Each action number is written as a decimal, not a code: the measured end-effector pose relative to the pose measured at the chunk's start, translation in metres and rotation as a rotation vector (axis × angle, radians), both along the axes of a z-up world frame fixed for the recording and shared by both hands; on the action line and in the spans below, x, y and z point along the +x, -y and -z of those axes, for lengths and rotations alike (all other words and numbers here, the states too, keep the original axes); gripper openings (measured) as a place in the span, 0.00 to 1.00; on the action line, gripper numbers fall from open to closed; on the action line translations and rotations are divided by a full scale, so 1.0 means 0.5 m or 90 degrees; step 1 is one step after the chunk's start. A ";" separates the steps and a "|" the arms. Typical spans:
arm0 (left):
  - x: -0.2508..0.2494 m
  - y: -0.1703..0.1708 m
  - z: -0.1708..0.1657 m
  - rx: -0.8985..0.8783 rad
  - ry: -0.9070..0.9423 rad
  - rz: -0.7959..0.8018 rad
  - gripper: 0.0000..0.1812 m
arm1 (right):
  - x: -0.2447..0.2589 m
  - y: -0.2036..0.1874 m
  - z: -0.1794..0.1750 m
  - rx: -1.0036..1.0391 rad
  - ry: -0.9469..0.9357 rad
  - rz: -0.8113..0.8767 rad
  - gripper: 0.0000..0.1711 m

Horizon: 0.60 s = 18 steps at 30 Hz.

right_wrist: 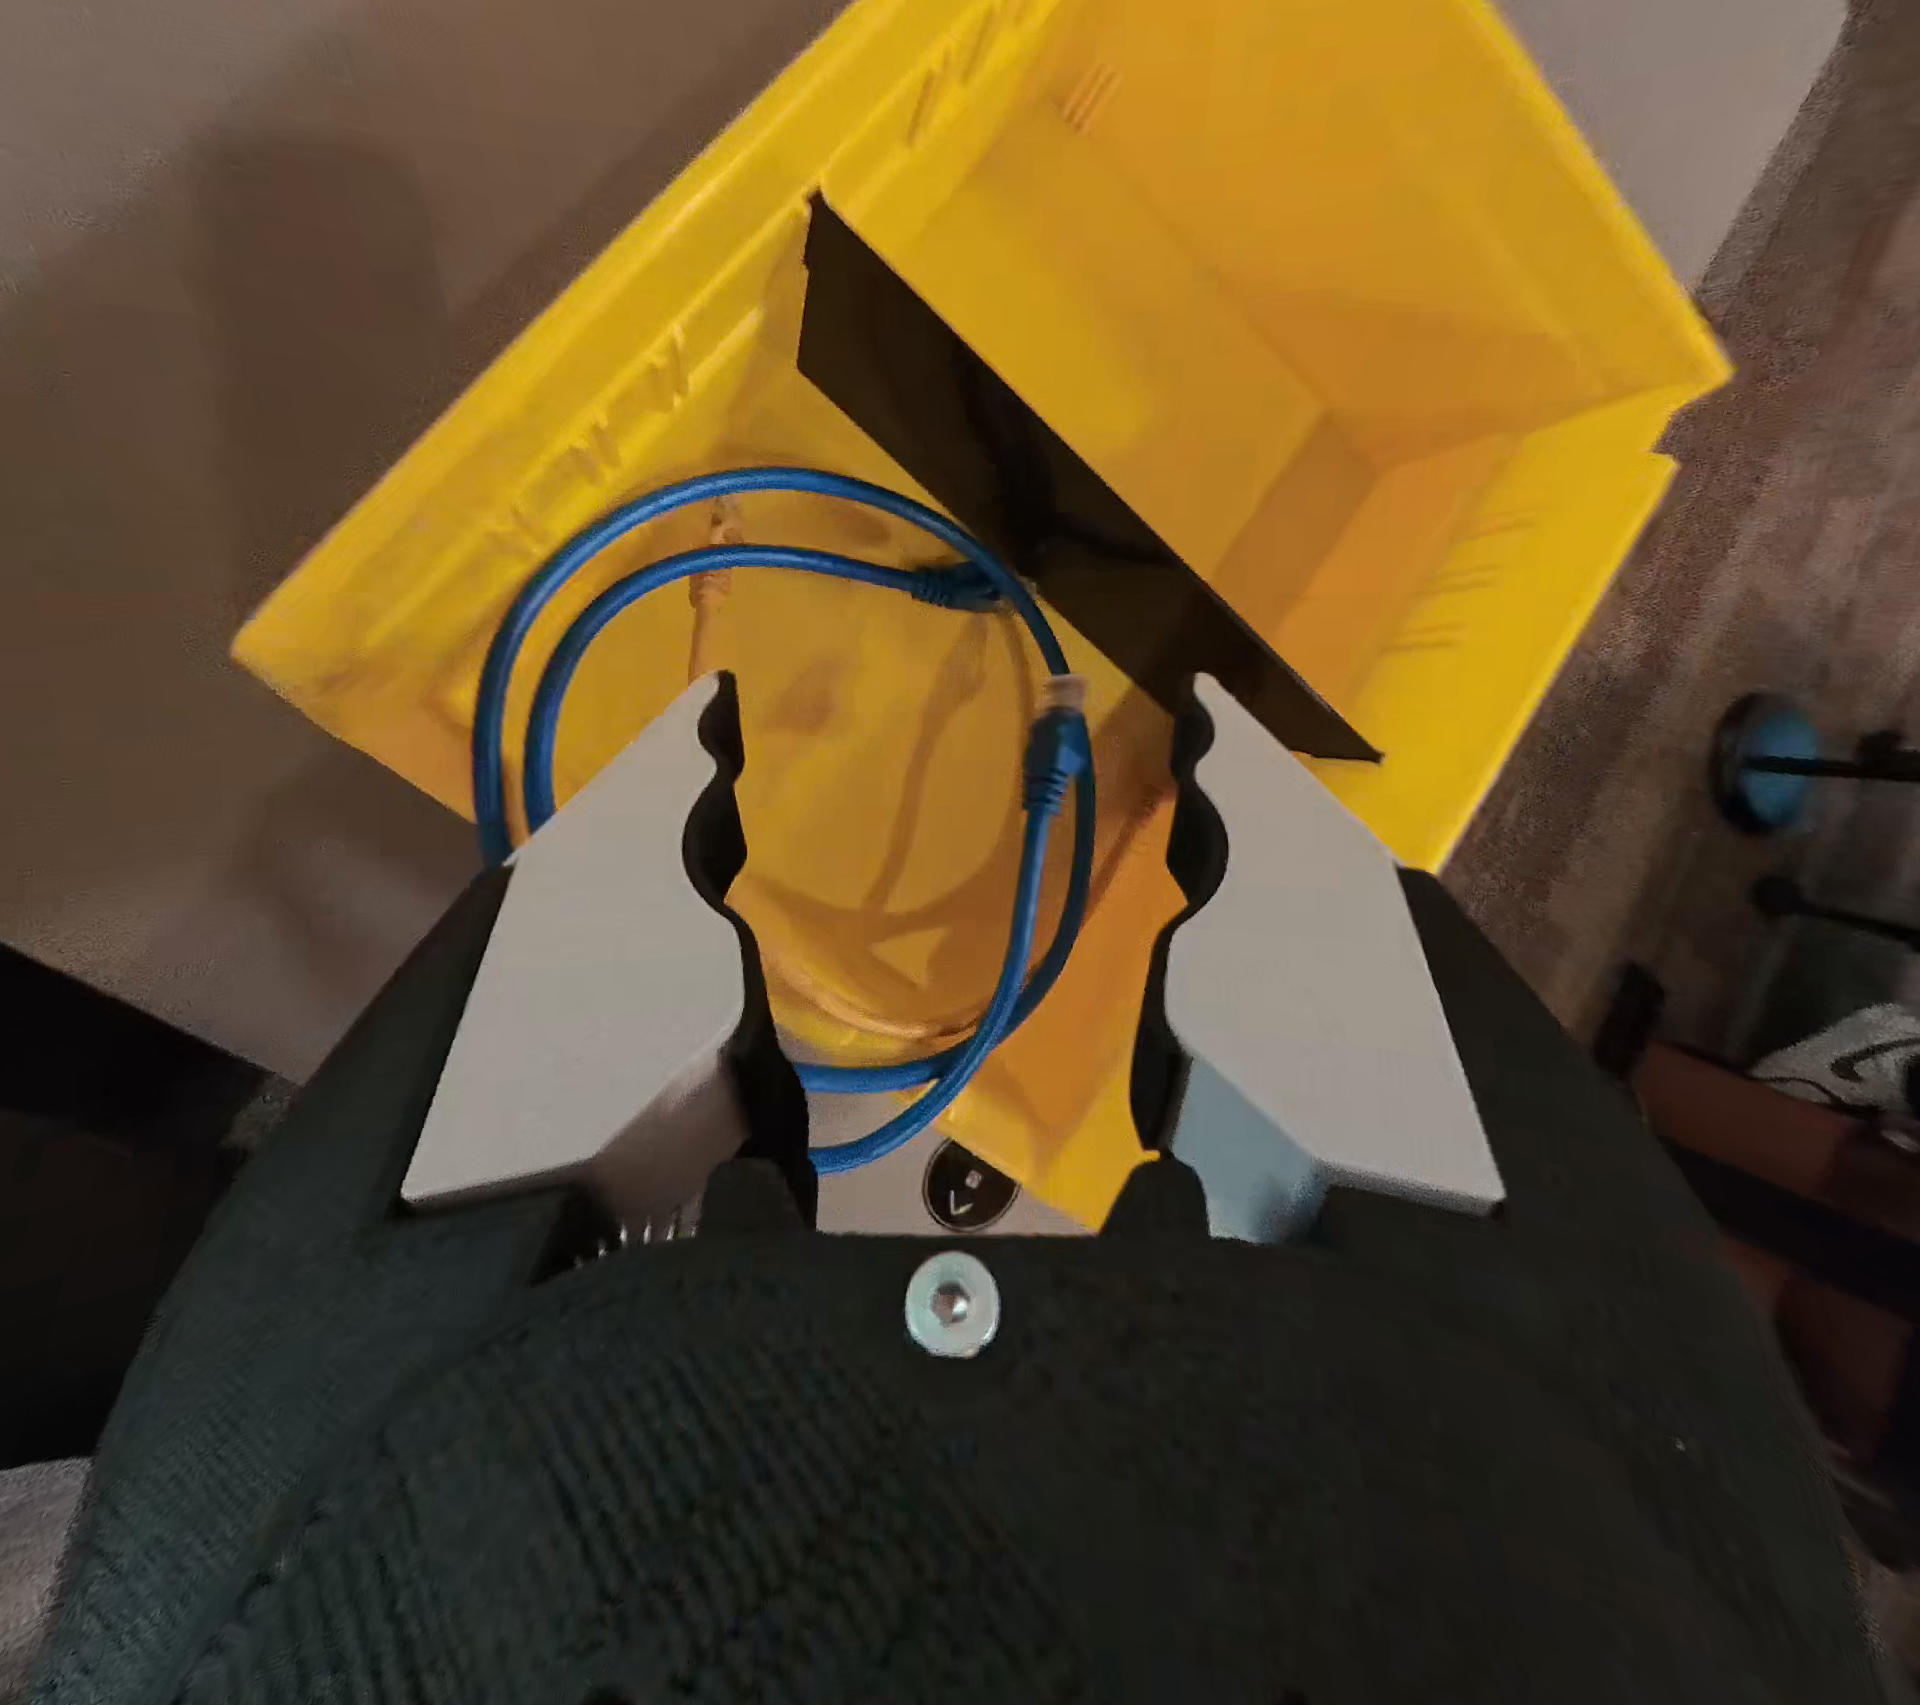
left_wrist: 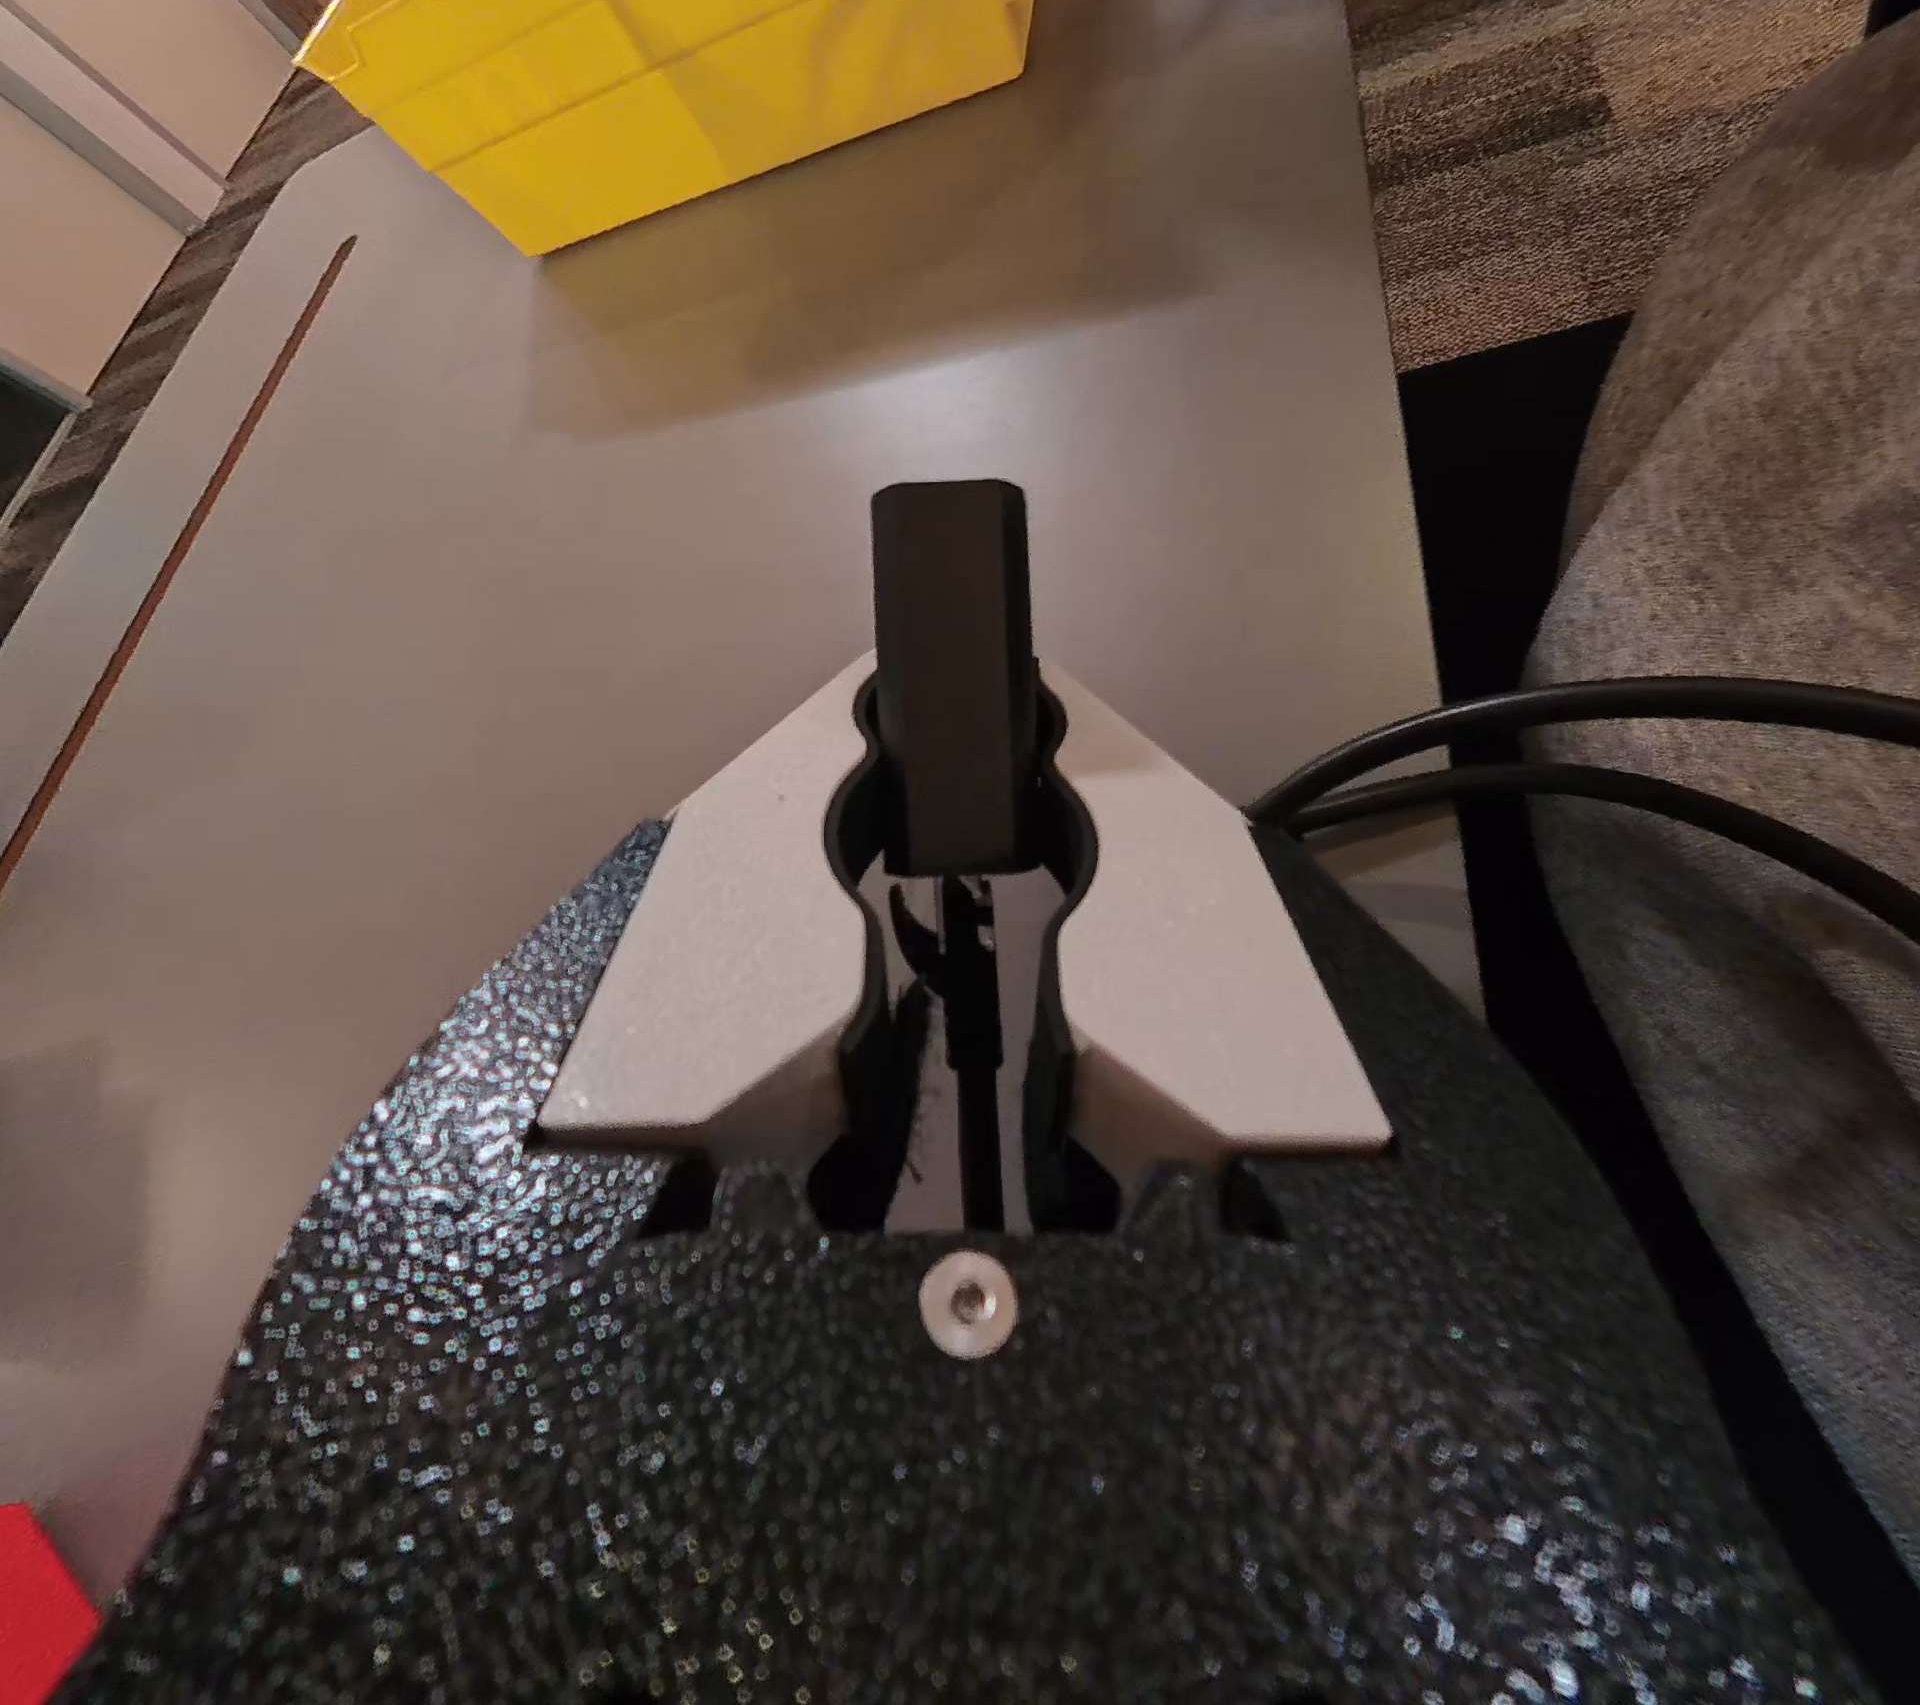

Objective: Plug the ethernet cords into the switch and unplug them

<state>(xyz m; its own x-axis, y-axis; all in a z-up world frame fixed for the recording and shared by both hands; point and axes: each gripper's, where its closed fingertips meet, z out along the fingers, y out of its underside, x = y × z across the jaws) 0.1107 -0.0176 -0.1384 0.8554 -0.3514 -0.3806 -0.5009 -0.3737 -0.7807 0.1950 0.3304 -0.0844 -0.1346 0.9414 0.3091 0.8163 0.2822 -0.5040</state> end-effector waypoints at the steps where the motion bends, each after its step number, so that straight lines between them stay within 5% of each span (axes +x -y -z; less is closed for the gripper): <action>1: -0.001 0.000 -0.001 0.000 0.001 -0.001 0.12 | 0.004 0.003 -0.015 -0.005 -0.013 0.004 0.48; 7: 0.001 -0.008 -0.043 0.058 0.032 -0.015 0.12 | -0.020 0.075 -0.125 -0.033 -0.163 -0.074 0.48; 13: 0.000 -0.006 -0.167 0.221 0.123 -0.032 0.12 | -0.099 0.368 -0.245 -0.159 -0.356 -0.372 0.43; 18: 0.022 0.034 -0.305 0.409 0.337 0.045 0.11 | -0.142 0.622 -0.207 -0.337 -0.379 -0.539 0.39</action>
